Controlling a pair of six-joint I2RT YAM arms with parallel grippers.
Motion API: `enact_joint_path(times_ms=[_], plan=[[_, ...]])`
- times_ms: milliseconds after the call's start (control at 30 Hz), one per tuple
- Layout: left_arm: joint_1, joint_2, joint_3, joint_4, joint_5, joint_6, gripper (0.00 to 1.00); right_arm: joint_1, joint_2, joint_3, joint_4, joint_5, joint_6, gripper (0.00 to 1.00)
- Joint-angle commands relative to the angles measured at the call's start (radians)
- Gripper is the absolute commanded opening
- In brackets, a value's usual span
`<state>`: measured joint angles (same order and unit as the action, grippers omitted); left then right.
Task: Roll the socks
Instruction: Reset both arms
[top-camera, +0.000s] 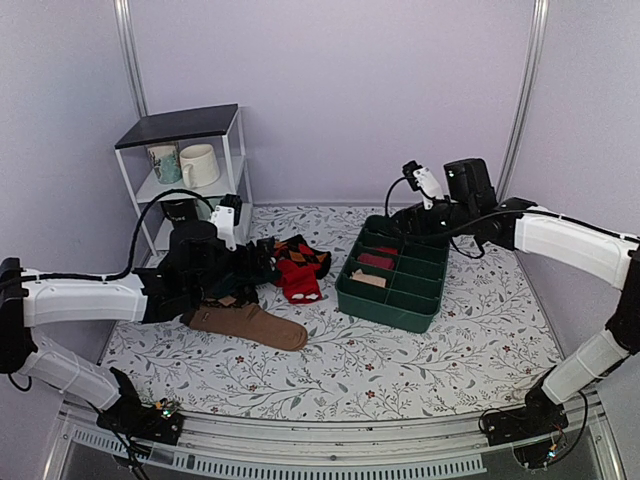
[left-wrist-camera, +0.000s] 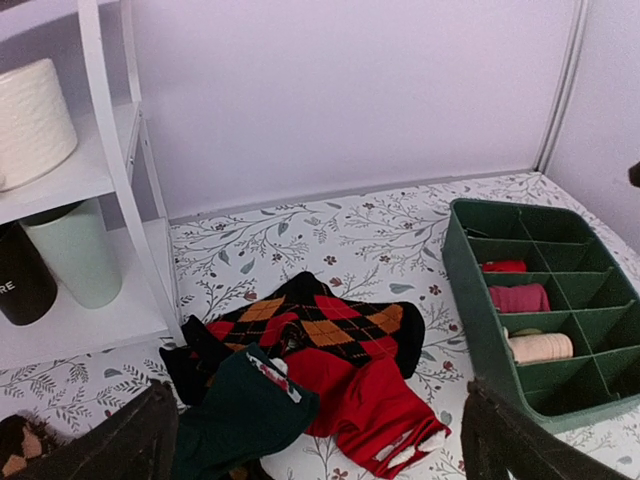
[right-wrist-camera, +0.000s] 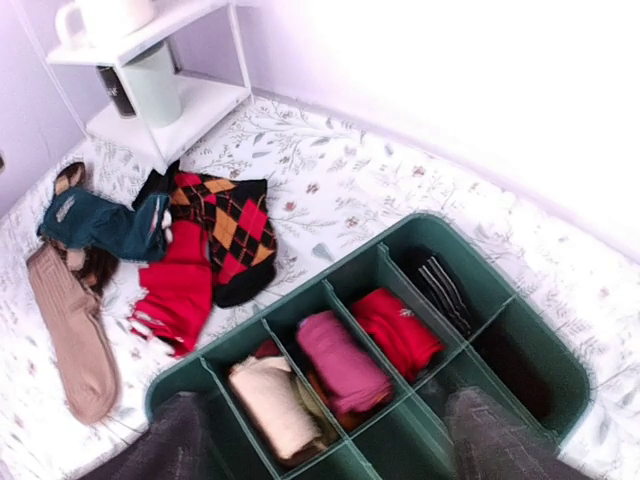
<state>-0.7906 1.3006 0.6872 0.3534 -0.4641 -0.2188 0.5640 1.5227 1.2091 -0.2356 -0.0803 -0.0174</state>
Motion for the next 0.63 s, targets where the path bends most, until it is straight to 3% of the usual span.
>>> enact_joint_path(times_ms=[0, 600], plan=[[0.011, 0.019, 0.031, -0.027, -0.074, -0.05, 0.99, -0.011, -0.095, -0.107, 0.048, 0.077, 0.048, 0.99], [-0.003, 0.002, 0.004, 0.023, -0.189, -0.082, 0.99, -0.021, -0.361, -0.37, 0.094, 0.107, 0.16, 1.0]])
